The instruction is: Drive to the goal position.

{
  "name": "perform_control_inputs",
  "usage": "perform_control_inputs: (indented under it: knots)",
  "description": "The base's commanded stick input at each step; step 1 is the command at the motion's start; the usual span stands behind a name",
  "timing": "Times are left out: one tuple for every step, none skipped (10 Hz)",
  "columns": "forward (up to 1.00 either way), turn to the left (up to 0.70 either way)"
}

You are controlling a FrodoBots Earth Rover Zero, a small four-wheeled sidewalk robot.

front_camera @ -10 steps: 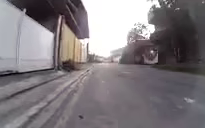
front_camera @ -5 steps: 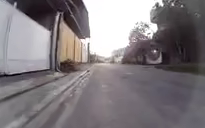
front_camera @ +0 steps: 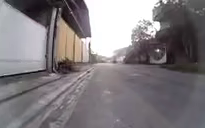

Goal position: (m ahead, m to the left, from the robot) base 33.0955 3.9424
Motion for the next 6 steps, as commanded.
perform_control_inputs:
  knots:
    - [1.00, 0.00]
    - [1.00, 0.00]
    - [1.00, 0.00]
    - [1.00, 0.00]
    - [1.00, 0.00]
    - [1.00, 0.00]
